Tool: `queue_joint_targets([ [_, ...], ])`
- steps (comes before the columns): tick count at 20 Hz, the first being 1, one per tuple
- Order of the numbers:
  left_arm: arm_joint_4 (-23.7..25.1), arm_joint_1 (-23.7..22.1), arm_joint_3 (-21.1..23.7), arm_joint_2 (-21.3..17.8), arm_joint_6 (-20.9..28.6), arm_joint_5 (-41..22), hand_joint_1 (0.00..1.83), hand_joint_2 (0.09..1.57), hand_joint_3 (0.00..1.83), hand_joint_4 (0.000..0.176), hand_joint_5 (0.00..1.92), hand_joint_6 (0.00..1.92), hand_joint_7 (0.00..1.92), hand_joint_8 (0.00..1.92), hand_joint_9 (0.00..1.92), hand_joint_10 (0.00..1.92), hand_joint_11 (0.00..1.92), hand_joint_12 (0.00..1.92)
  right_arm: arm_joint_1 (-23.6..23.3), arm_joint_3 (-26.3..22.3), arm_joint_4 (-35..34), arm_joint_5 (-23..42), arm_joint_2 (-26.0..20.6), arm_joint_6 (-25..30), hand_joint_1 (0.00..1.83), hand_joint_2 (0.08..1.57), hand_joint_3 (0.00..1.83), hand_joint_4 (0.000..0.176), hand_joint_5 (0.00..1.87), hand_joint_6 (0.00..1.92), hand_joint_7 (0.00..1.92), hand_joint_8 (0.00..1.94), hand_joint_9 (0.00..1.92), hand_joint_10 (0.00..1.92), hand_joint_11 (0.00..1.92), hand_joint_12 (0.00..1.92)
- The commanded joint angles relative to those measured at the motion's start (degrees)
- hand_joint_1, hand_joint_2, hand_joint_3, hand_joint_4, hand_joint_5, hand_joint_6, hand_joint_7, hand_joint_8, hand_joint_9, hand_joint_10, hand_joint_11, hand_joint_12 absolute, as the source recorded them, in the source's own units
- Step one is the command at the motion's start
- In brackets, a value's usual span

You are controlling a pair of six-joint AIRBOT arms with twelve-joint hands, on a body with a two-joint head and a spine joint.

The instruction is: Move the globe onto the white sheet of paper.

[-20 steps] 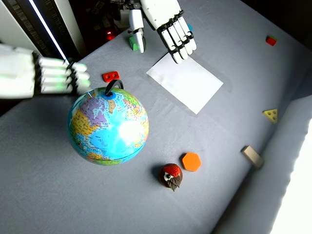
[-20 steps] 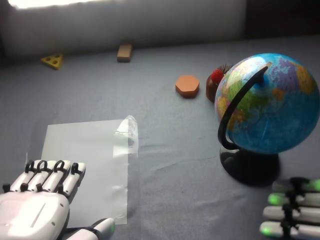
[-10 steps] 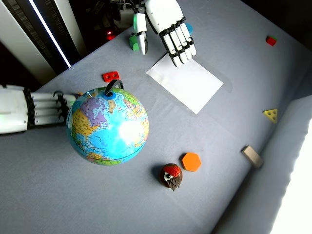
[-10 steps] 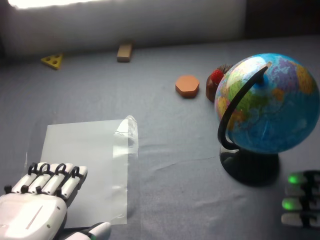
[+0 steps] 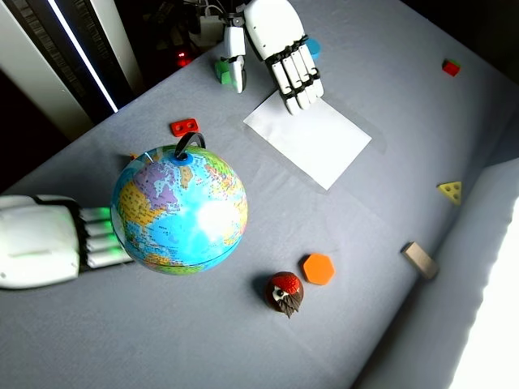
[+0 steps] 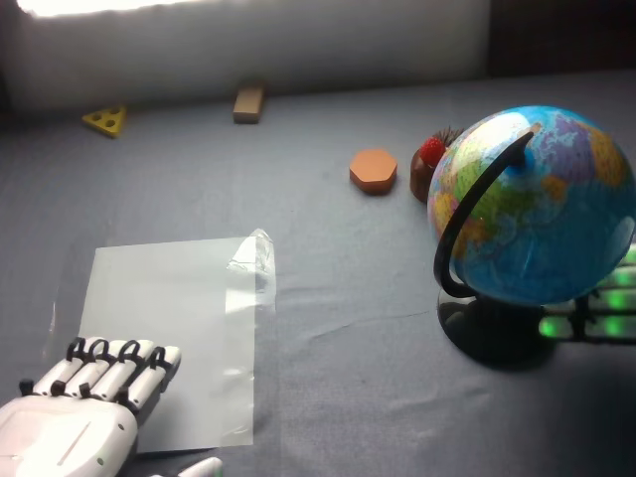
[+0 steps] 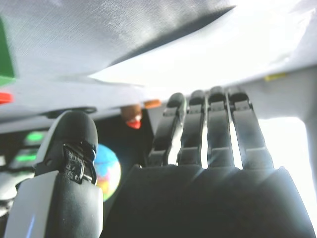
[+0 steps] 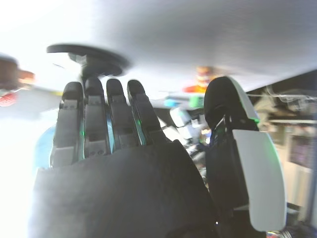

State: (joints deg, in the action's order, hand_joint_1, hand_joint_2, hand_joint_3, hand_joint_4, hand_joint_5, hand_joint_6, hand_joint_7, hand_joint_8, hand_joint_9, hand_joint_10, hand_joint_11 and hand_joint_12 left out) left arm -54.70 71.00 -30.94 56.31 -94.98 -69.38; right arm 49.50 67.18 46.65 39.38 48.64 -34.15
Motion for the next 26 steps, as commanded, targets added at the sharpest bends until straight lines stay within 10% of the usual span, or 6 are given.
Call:
queue_joint_targets([
  [1, 3.02, 0.04, -0.21, 0.36, 0.4, -4.46, 0.0, 1.2, 0.01, 0.0, 0.0, 0.0, 0.0, 0.0, 0.0, 0.0, 0.0, 0.0, -0.83, 0.57, -0.55, 2.25, 0.44, 1.13, 0.0, 1.22, 0.0, 0.0, 0.0, 0.0, 0.01, 0.0, 0.04, 0.01, 0.01, 0.01],
  [26, 5.18, 0.39, -0.04, 0.78, 2.14, -4.27, 0.0, 1.2, 0.0, 0.0, 0.0, 0.0, 0.0, 0.0, 0.0, 0.0, 0.0, 0.0, -12.46, 3.78, 25.26, -7.44, 10.5, 20.89, 0.0, 1.22, 0.0, 0.0, 0.06, 0.0, 0.07, 0.0, 0.08, 0.0, 0.0, 0.05],
])
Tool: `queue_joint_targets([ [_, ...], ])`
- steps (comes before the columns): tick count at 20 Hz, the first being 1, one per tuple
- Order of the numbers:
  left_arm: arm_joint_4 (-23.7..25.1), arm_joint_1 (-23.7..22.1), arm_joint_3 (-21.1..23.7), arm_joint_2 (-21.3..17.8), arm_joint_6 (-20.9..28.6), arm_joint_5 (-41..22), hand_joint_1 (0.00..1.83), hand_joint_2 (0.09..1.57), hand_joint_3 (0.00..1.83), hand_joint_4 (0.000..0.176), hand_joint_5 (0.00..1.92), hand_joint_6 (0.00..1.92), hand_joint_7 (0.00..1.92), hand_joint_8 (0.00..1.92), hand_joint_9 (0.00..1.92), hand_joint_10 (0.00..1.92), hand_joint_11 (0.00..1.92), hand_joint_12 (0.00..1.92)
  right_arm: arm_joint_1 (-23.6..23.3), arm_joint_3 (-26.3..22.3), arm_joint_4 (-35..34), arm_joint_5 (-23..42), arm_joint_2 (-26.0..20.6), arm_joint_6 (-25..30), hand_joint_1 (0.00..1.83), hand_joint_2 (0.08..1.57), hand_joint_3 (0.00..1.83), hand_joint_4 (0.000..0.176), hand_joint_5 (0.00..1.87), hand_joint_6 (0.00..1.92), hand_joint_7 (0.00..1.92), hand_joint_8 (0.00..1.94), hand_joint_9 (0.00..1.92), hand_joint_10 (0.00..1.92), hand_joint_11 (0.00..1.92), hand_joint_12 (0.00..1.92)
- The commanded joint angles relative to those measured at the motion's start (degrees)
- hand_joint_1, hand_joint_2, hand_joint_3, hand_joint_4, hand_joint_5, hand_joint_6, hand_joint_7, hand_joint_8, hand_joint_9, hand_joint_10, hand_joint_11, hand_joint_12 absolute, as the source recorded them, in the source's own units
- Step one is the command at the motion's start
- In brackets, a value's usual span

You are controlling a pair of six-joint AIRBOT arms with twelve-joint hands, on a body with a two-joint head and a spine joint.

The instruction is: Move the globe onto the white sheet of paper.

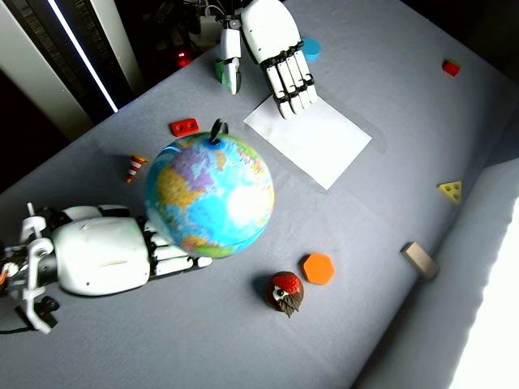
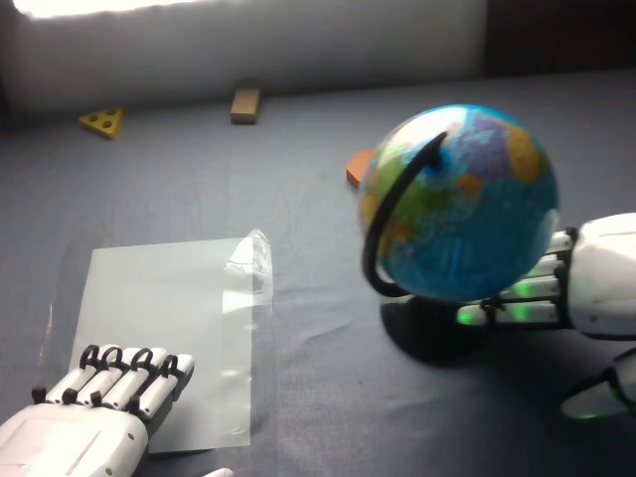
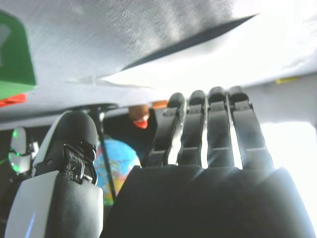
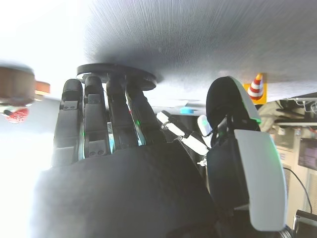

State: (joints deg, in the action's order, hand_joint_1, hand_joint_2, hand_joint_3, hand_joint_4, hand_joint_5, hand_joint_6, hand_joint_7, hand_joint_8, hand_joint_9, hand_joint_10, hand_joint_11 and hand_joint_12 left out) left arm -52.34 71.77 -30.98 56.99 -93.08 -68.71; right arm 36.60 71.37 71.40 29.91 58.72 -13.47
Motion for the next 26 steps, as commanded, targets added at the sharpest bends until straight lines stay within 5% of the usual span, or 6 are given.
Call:
queue_joint_targets([
  [1, 2.67, -0.46, 0.05, 0.12, 0.24, -4.95, 0.0, 1.2, 0.0, 0.0, 0.0, 0.0, 0.0, 0.0, 0.0, 0.0, 0.0, 0.0, -0.02, -0.79, 1.62, 0.83, 1.12, 0.22, 0.0, 1.22, 0.0, 0.0, 0.06, 0.0, 0.07, 0.0, 0.08, 0.0, 0.0, 0.04],
  [11, 1.76, -0.63, 0.57, 0.07, 0.83, -5.02, 0.0, 1.2, 0.0, 0.0, 0.0, 0.0, 0.0, 0.0, 0.0, 0.0, 0.0, 0.0, -6.16, -4.27, 1.98, -12.64, 7.15, 2.43, 0.0, 1.23, 0.0, 0.0, 0.09, 0.01, 0.08, 0.0, 0.08, 0.0, 0.01, 0.02],
  [18, 1.76, -0.6, 0.78, -0.09, 0.89, -5.03, 0.0, 1.2, 0.0, 0.0, 0.0, 0.0, 0.0, 0.0, 0.0, 0.0, 0.0, 0.0, -11.05, -7.28, 1.97, -21.3, 11.4, 10.03, 0.0, 1.23, 0.0, 0.0, 0.09, 0.01, 0.09, 0.0, 0.1, 0.01, 0.05, 0.03],
  [19, 1.6, -0.61, 0.9, -0.18, 0.89, -5.03, 0.0, 1.2, 0.0, 0.0, 0.0, 0.0, 0.0, 0.0, 0.0, 0.0, 0.0, 0.0, -11.66, -7.48, 1.96, -22.78, 12.31, 10.5, 0.0, 1.24, 0.0, 0.0, 0.1, 0.0, 0.09, 0.0, 0.11, 0.0, 0.0, 0.24],
  [22, 1.13, -0.61, 0.95, -0.21, 0.89, -5.03, 0.0, 1.2, 0.0, 0.0, 0.0, 0.0, 0.0, 0.0, 0.0, 0.0, 0.0, 0.0, -12.91, -7.53, 1.95, -25.56, 14.63, 11.39, 0.0, 1.24, 0.0, 0.0, 0.05, 0.0, 0.11, 0.01, 0.13, 0.01, 0.0, 0.29],
  [26, 0.93, -0.61, 1.05, -0.49, 1.0, -5.02, 0.0, 1.2, 0.0, 0.0, 0.0, 0.0, 0.0, 0.0, 0.0, 0.0, 0.0, 0.0, -13.8, -7.29, 1.91, -28.82, 17.26, 11.72, 0.0, 1.24, 0.0, 0.0, 0.05, 0.0, 0.14, 0.0, 0.14, 0.0, 0.0, 0.09],
])
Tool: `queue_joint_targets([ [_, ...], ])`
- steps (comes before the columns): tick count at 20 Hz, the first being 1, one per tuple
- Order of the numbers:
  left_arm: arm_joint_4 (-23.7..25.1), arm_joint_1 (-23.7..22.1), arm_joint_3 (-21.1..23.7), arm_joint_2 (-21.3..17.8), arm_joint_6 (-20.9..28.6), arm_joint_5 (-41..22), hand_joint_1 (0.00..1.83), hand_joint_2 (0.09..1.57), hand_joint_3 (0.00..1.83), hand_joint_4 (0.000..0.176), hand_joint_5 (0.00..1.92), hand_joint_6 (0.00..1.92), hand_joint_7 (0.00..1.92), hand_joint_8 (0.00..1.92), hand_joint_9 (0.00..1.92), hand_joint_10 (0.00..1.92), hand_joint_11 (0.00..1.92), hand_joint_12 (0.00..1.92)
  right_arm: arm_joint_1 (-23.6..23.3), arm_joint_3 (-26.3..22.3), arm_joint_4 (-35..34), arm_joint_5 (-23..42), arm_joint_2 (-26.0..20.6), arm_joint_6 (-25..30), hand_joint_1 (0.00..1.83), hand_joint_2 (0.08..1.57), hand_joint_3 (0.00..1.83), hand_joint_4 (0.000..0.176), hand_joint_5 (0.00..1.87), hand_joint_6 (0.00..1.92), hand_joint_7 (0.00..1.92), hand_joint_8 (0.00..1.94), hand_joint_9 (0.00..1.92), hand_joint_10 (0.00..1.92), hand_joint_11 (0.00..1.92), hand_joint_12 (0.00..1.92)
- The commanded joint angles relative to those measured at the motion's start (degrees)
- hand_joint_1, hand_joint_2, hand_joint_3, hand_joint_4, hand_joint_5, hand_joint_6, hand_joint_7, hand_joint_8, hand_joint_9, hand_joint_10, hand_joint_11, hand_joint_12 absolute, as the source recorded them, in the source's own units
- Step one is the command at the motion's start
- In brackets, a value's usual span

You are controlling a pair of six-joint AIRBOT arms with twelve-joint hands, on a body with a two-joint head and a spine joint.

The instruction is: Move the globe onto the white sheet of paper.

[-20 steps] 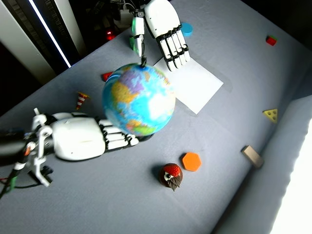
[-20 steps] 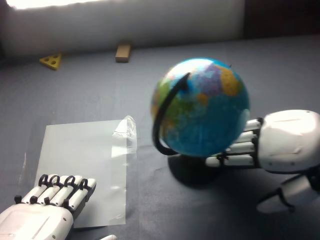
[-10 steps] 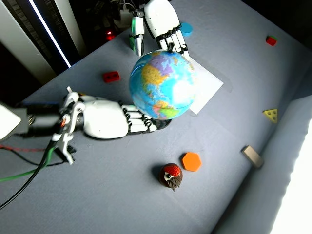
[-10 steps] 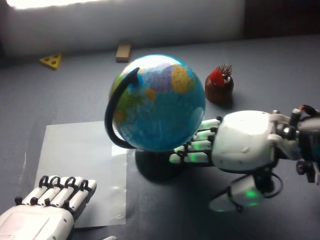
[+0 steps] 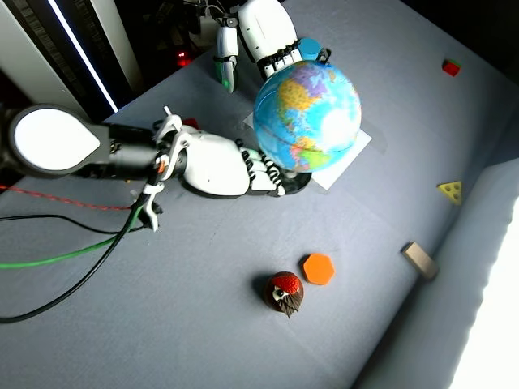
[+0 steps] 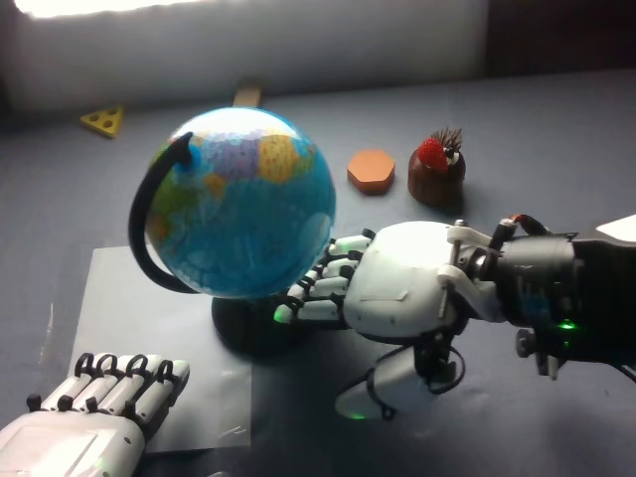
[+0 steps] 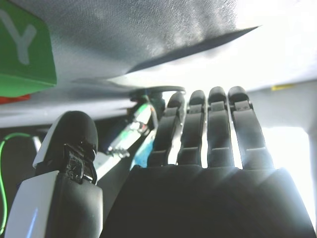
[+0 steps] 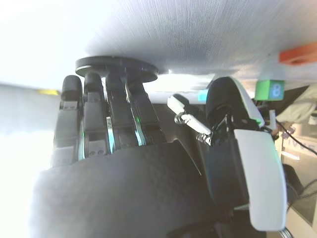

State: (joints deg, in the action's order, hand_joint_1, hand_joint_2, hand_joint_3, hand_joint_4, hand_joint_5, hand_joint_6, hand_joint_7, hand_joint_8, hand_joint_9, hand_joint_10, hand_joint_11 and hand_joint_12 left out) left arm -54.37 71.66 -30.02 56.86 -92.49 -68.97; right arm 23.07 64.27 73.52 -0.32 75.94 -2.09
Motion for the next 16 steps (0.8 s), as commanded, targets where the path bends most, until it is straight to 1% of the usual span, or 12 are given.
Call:
queue_joint_targets([
  [1, 2.92, -0.48, 0.15, -0.36, 0.41, -4.76, 0.0, 1.2, 0.0, 0.0, 0.0, 0.0, 0.0, 0.0, 0.0, 0.0, 0.0, 0.0, -0.52, -0.19, -0.21, 0.99, 0.55, 0.72, 0.0, 1.24, 0.0, 0.0, 0.05, 0.0, 0.14, 0.0, 0.14, 0.0, 0.0, 0.09],
  [7, 2.49, -0.61, 0.35, -0.46, 0.72, -4.76, 0.0, 1.21, 0.0, 0.0, 0.0, 0.0, 0.0, 0.0, 0.0, 0.0, 0.0, 0.0, -2.34, 0.53, -0.21, -1.81, 4.71, 2.23, 0.0, 1.23, 0.0, 0.0, 0.06, 0.0, 0.11, 0.0, 0.11, 0.0, 0.0, 0.04],
  [8, 2.32, -0.61, 0.51, -0.65, 0.76, -4.76, 0.0, 1.21, 0.0, 0.0, 0.0, 0.0, 0.0, 0.0, 0.0, 0.0, 0.0, 0.0, -3.05, 0.59, -0.21, -2.85, 6.21, 2.47, 0.0, 1.23, 0.0, 0.0, 0.06, 0.0, 0.11, 0.0, 0.1, 0.0, 0.0, 0.04],
  [9, 2.24, -0.59, 0.55, -0.71, 0.76, -4.76, 0.0, 1.21, 0.0, 0.0, 0.0, 0.0, 0.0, 0.0, 0.0, 0.0, 0.0, 0.0, -3.15, 0.59, -0.21, -3.12, 6.56, 2.47, 0.0, 1.23, 0.0, 0.0, 0.06, 0.0, 0.1, 0.0, 0.09, 0.0, 0.0, 0.01],
  [16, 1.44, -0.69, 0.81, -1.2, 1.26, -4.76, 0.0, 1.21, 0.0, 0.0, 0.0, 0.0, 0.0, 0.0, 0.0, 0.0, 0.0, 0.0, -3.65, 0.62, -0.21, -3.35, 9.05, 2.65, 0.0, 1.23, 0.0, 0.0, 0.05, 0.0, 0.1, 0.0, 0.09, 0.0, 0.0, 0.0],
])
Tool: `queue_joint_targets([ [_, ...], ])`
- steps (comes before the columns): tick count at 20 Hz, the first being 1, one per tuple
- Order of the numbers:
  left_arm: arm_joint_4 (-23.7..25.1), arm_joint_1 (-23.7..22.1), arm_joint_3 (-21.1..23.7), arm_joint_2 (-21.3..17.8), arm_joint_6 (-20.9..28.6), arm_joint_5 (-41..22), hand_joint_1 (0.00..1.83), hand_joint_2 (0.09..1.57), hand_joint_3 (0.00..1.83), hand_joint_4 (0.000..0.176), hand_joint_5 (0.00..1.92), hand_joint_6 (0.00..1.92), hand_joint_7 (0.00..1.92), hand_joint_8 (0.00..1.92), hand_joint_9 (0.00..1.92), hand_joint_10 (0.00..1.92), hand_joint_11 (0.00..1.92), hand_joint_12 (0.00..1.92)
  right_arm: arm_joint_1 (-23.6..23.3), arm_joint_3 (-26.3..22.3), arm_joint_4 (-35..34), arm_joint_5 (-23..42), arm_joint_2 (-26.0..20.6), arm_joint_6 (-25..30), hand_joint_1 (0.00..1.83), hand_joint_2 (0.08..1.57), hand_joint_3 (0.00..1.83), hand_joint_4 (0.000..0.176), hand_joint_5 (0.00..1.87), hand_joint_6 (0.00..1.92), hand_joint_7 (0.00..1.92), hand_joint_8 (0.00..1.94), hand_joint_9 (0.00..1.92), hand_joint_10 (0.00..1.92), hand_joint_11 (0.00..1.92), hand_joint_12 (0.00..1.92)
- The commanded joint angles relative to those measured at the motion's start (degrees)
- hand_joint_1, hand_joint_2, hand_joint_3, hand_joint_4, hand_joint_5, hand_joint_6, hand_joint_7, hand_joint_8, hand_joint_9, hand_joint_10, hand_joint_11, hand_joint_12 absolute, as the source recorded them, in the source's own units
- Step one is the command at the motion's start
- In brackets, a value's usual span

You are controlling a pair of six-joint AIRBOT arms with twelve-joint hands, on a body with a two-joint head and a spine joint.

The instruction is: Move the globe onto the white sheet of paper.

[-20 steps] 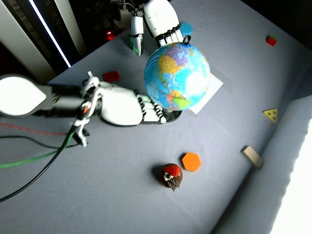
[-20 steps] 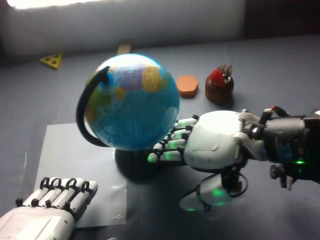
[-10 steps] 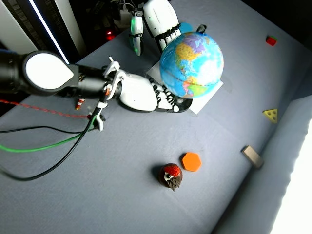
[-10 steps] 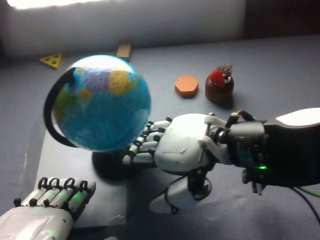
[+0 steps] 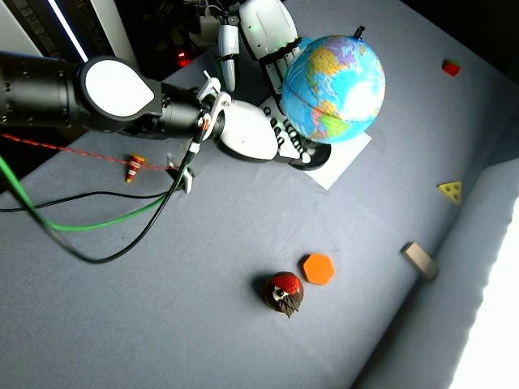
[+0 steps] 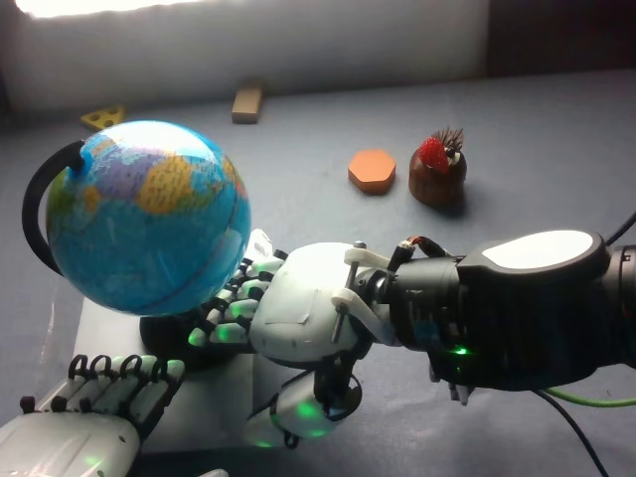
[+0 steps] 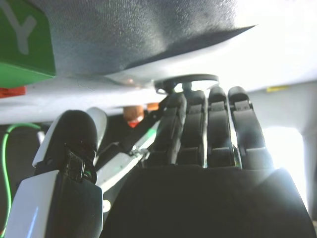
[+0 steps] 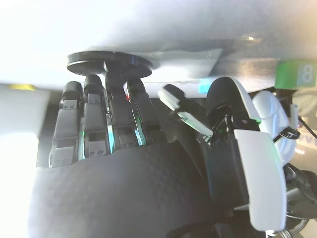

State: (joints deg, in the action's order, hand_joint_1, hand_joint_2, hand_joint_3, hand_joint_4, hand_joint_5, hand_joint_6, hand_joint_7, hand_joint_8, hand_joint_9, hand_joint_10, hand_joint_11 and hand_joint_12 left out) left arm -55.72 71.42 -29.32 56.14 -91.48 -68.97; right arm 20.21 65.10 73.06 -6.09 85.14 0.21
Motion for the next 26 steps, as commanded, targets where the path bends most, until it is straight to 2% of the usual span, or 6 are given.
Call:
queue_joint_targets([
  [1, 2.41, -0.45, 0.11, -0.48, 0.56, -4.76, 0.0, 1.21, 0.0, 0.0, 0.0, 0.0, 0.0, 0.0, 0.0, 0.0, 0.0, 0.0, -0.9, -0.22, 0.25, 2.42, -0.09, 0.44, 0.0, 1.23, 0.0, 0.0, 0.05, 0.0, 0.1, 0.0, 0.09, 0.0, 0.0, 0.0],
  [9, 1.96, -0.18, 0.56, -0.72, 0.77, -4.76, 0.0, 1.21, 0.0, 0.0, 0.0, 0.0, 0.0, 0.0, 0.0, 0.0, 0.0, 0.0, -1.09, -3.17, 0.24, 1.65, -4.98, 1.61, 0.0, 1.22, 0.0, 0.0, 0.04, 0.0, 0.09, 0.0, 0.08, 0.0, 0.0, 0.0],
  [17, -3.58, -2.06, 3.66, -2.21, 0.1, -3.29, 0.0, 1.21, 0.0, 0.0, 0.0, 0.0, 0.0, 0.0, 0.0, 0.0, 0.0, 0.0, -1.09, -17.22, 0.25, -0.59, -22.11, 5.08, 0.0, 1.22, 0.0, 0.0, 0.04, 0.0, 0.09, 0.0, 0.08, 0.0, 0.0, 0.0],
  [21, -17.65, -11.01, 6.72, -4.54, -10.11, 4.42, 0.0, 1.21, 0.0, 0.0, 0.0, 0.0, 0.0, 0.0, 0.0, 0.0, 0.0, 0.0, -3.33, -28.19, 0.22, -10.87, -31.33, 5.74, 0.0, 1.22, 0.0, 0.0, 0.03, 0.0, 0.09, 0.0, 0.08, 0.0, 0.0, 0.0],
  [23, -26.47, -16.3, 8.35, -4.22, -14.14, 3.98, 0.0, 1.21, 0.0, 0.0, 0.0, 0.0, 0.0, 0.0, 0.0, 0.0, 0.0, 0.0, -5.0, -32.6, 0.23, -16.66, -34.83, 8.97, 0.0, 1.22, 0.0, 0.0, 0.04, 0.0, 0.1, 0.01, 0.08, 0.0, 0.0, 0.0],
  [26, -36.85, -25.01, 9.97, -2.99, -21.98, 1.67, 0.0, 1.21, 0.0, 0.0, 0.0, 0.0, 0.01, 0.01, 0.0, 0.0, 0.0, 0.0, -6.74, -35.93, 3.14, -17.59, -38.84, 16.61, 0.0, 1.22, 0.0, 0.0, 0.05, 0.01, 0.15, 0.02, 0.1, 0.01, 0.02, 0.01],
])
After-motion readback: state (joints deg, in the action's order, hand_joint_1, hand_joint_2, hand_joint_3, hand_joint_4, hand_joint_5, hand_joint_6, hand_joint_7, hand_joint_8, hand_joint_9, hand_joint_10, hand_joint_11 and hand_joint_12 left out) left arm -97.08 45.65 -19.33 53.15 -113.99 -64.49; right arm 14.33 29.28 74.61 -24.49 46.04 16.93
